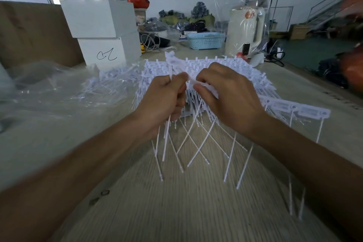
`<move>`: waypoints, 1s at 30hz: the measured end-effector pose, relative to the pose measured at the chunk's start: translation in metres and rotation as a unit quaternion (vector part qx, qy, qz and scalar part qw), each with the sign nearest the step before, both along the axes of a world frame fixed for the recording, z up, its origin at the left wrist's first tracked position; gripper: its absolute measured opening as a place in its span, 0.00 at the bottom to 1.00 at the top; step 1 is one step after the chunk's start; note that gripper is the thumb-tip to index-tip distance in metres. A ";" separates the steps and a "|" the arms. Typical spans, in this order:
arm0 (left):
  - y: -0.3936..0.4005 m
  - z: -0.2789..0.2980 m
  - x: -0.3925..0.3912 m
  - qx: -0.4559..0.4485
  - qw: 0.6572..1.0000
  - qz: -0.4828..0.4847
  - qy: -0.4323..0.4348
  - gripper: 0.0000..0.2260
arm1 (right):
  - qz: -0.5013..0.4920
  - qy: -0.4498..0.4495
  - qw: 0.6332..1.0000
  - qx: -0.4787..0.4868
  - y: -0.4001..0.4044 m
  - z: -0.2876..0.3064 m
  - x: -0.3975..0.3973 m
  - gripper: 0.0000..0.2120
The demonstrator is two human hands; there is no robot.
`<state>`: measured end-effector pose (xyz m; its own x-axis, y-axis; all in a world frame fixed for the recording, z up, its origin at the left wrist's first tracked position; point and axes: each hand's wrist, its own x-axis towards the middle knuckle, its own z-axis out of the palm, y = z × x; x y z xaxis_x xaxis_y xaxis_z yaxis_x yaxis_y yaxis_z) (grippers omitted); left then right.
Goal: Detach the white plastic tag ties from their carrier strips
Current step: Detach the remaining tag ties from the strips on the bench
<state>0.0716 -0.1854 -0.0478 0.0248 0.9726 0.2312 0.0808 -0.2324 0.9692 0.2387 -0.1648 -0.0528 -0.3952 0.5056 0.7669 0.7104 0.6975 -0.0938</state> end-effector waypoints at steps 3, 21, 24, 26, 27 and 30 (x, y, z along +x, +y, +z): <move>0.001 0.000 -0.002 0.011 1.000 -0.014 0.016 0.24 | 0.025 0.029 0.999 -0.032 0.002 0.001 0.001 0.09; 0.001 0.011 -0.017 -0.015 0.981 -0.186 -0.050 0.20 | 0.138 0.104 0.979 -0.110 0.018 0.012 0.020 0.02; 0.001 0.006 -0.016 -0.027 0.974 -0.216 -0.071 0.20 | 0.216 0.137 0.941 -0.222 0.019 0.010 0.025 0.03; 0.000 0.006 -0.017 -0.035 0.966 -0.243 -0.083 0.19 | 0.268 0.147 0.905 -0.295 0.019 0.009 0.030 0.03; -0.001 0.006 -0.017 -0.038 0.962 -0.257 -0.087 0.20 | 0.298 0.159 0.879 -0.337 0.020 0.008 0.034 0.04; -0.004 0.003 -0.012 -0.037 0.953 -0.291 -0.076 0.19 | 0.374 0.180 0.804 -0.427 0.026 0.006 0.045 0.07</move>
<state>0.0594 -0.1897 -0.0446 0.5367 0.8181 0.2066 -0.1839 -0.1256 0.9749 0.2835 -0.1385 -0.0471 -0.6635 0.6323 0.3999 -0.0576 0.4898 -0.8700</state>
